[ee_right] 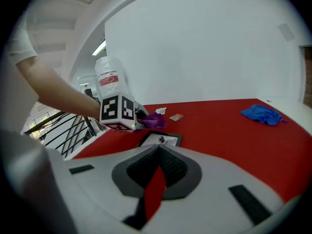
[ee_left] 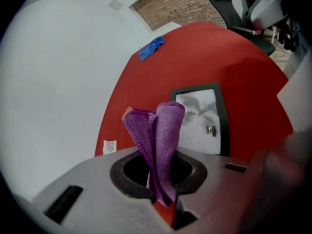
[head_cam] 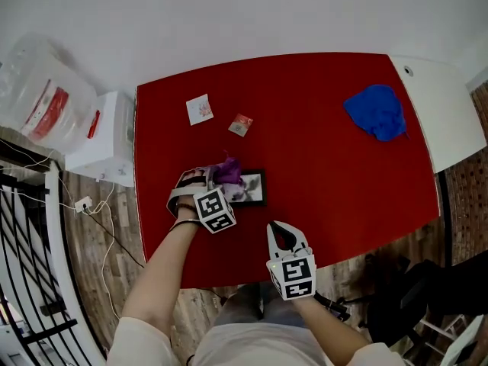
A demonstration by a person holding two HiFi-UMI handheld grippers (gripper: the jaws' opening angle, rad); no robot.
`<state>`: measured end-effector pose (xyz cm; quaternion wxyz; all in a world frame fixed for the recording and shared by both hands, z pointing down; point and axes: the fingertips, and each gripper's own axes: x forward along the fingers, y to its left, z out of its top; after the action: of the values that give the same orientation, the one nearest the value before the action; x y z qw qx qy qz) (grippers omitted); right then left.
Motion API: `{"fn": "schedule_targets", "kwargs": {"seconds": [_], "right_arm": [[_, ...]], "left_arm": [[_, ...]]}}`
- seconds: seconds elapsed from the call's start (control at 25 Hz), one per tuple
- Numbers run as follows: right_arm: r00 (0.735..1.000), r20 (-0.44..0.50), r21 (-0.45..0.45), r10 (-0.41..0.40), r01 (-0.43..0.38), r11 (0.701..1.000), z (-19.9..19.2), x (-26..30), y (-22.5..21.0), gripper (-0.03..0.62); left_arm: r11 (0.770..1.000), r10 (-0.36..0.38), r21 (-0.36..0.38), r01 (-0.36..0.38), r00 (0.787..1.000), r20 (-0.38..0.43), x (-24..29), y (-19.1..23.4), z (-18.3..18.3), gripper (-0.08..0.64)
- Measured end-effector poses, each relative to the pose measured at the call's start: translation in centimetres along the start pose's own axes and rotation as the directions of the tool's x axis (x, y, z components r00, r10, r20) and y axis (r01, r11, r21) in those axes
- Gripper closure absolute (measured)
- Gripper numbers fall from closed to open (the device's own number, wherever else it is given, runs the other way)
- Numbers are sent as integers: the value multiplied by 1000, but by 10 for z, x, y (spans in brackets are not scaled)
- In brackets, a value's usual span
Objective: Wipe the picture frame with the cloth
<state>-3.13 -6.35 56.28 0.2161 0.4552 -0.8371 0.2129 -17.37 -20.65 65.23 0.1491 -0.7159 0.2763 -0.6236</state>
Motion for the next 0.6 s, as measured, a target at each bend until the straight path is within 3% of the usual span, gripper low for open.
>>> {"fn": "schedule_targets", "kwargs": {"seconds": [0.36, 0.6], "right_arm": [[1000, -14, 11, -4, 4, 1000, -8, 5, -6, 588], [1000, -14, 9, 13, -13, 1000, -7, 10, -2, 588]], "left_arm": [[999, -35, 23, 35, 999, -20, 7, -22, 0, 499], [990, -71, 119, 73, 997, -22, -28, -68, -1, 499]]}}
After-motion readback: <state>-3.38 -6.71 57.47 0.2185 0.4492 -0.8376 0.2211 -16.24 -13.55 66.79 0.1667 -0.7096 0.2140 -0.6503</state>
